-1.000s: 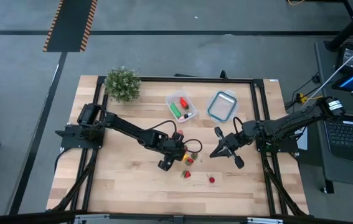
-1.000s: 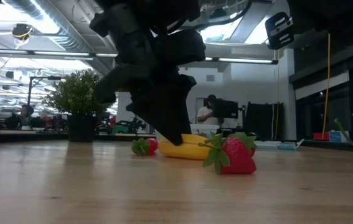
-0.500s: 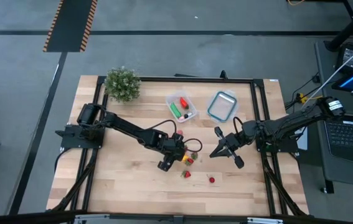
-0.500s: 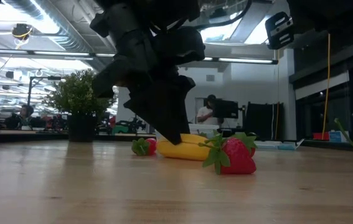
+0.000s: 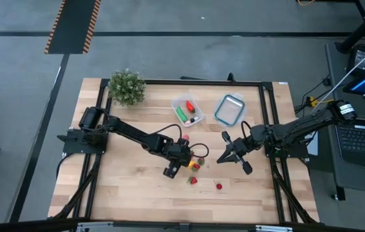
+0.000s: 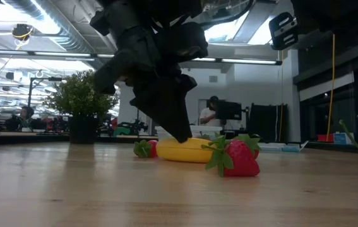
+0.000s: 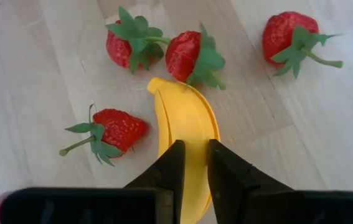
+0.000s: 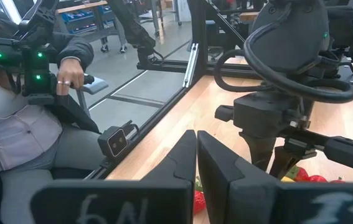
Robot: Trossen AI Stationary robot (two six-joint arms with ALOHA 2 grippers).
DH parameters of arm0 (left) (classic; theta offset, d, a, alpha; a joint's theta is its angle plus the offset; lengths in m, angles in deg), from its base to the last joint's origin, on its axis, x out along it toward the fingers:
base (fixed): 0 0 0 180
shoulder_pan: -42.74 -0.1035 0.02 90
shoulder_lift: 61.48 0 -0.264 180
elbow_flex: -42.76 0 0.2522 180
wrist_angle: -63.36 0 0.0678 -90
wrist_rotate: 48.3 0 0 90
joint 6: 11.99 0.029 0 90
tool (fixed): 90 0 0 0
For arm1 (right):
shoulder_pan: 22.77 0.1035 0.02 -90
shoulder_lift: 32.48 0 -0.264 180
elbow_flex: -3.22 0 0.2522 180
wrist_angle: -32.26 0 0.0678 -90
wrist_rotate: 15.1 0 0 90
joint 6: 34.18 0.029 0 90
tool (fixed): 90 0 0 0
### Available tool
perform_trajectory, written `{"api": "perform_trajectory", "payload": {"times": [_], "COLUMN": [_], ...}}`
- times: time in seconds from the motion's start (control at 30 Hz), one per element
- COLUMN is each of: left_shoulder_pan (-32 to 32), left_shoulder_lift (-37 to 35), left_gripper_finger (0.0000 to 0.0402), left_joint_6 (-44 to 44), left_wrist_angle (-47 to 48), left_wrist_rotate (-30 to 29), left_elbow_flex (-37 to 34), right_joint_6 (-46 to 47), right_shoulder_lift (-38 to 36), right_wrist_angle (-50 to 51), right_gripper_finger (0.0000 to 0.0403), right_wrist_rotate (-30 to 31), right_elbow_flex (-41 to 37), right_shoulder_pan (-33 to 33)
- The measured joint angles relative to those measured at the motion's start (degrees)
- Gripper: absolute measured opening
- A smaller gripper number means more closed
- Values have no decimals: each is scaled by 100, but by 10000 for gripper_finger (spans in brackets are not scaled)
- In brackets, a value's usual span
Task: Pick and placing Produce into tupperware
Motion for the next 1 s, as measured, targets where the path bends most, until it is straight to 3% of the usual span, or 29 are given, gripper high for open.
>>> {"api": "perform_trajectory", "payload": {"times": [0.47, 0.77, 1.0], "left_shoulder_pan": [2, 22, 45], "left_shoulder_lift": [32, 69, 69], "left_gripper_finger": [113, 168, 201], "left_joint_6": [-58, -599, -623], "left_wrist_angle": [211, 1394, 1428], "left_wrist_rotate": [-82, -203, -348], "left_elbow_flex": [234, 726, 748], "right_joint_6": [4, -2, -9], "right_shoulder_lift": [2, 2, 2], "right_wrist_angle": [44, 59, 79], "right_gripper_finger": [17, 17, 17], "right_wrist_rotate": [0, 0, 0], "right_elbow_flex": [0, 0, 0], "right_shoulder_pan": [2, 2, 2]}}
